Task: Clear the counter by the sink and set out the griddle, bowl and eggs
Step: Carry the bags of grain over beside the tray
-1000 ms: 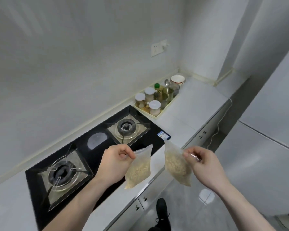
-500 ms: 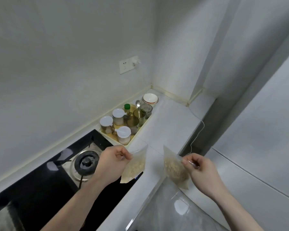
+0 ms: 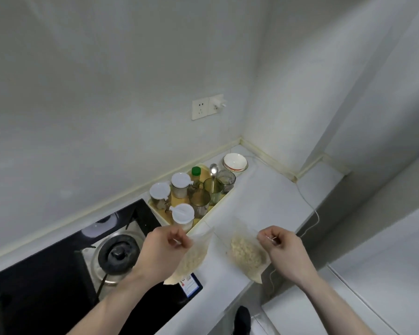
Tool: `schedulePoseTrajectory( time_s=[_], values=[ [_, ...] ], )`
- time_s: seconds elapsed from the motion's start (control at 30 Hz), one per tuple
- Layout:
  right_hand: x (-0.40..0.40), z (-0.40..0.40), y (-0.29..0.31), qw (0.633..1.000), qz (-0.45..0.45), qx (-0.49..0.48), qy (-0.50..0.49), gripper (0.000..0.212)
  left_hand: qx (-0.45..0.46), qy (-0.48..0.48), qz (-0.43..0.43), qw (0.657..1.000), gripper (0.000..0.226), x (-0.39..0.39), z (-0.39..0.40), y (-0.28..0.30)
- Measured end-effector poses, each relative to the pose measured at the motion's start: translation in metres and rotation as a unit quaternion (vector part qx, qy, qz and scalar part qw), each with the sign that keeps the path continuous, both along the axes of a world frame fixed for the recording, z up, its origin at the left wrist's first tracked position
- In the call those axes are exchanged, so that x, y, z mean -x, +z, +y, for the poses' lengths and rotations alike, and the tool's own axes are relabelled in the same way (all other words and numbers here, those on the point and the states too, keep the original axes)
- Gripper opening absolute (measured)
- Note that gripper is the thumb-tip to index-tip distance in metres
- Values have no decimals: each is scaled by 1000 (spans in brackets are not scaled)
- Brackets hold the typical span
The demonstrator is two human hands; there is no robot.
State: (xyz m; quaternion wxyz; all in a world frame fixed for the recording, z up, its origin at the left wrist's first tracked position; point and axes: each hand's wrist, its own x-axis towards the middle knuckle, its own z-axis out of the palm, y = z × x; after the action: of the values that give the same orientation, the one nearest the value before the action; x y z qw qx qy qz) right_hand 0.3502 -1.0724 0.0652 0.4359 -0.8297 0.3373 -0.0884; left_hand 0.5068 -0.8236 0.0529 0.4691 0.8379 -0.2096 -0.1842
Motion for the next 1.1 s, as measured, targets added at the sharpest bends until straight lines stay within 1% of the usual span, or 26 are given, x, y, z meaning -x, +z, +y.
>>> schedulePoseTrajectory(
  time_s=[0.17, 0.3, 0.43, 0.6, 0.77, 0.9, 1.1],
  values=[
    [-36, -43, -11, 998, 7, -14, 64, 18, -18, 43, -3, 999, 24, 2, -25, -10],
    [-64, -78, -20, 993, 20, -11, 114, 20, -45, 85, 18, 995, 19, -4, -48, -16],
    [-86, -111, -25, 984, 30, 24, 171, 16, -61, 117, 21, 991, 24, -4, -73, -21],
    [-102, -139, -41, 980, 28, 34, 195, 10, -64, 146, 30, 987, 31, -3, -95, -28],
    [-111, -150, -45, 981, 29, 44, 188, 9, -91, 136, 35, 986, 25, -8, -111, -26],
    [-117, -161, -45, 986, 28, 41, 158, 10, -102, 112, 30, 988, 19, -15, -124, -20],
    [-127, -187, -54, 995, 15, 22, 92, 17, -126, 75, 36, 989, 23, -31, -148, -16]
  ],
)
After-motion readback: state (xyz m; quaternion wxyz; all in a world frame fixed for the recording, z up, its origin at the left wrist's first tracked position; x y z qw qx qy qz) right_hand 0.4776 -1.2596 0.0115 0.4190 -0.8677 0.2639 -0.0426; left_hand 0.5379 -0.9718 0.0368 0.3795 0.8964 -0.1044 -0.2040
